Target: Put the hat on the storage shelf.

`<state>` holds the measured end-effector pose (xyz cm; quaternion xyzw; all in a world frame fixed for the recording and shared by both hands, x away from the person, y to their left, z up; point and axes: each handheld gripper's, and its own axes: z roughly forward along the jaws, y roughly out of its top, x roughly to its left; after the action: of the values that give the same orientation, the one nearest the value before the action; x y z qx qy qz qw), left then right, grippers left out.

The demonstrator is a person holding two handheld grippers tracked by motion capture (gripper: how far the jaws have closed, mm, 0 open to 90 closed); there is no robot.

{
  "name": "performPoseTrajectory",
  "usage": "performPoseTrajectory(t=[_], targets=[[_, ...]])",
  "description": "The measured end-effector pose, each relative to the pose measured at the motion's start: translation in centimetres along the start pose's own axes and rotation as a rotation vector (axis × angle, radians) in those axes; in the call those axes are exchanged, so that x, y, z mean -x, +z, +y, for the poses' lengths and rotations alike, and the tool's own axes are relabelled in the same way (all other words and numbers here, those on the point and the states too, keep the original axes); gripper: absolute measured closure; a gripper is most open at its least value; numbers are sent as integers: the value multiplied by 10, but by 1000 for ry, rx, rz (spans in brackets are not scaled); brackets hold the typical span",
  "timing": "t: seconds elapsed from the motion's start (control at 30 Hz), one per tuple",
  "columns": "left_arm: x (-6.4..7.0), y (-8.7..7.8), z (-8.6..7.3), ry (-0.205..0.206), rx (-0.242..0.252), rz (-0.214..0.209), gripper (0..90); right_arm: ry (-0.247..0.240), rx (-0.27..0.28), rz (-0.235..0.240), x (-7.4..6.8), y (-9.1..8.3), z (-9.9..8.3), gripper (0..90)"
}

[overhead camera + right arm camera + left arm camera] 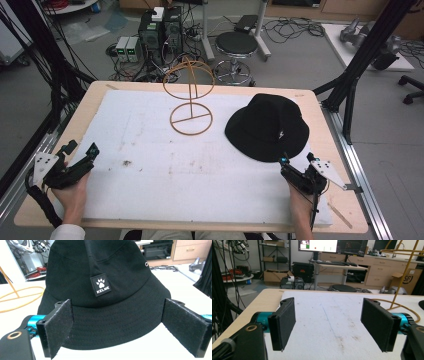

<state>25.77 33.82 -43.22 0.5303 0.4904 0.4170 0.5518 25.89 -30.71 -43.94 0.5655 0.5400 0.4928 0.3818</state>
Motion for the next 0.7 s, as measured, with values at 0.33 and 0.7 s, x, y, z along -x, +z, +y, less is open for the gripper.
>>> performPoseTrajectory(t=[0.33,0.7], targets=[[0,0,0,-2,0,-3,300,16,3,-6,1,-1,0,99],[0,0,0,-7,2,-4,285,14,8,-6,1,-2,0,98]])
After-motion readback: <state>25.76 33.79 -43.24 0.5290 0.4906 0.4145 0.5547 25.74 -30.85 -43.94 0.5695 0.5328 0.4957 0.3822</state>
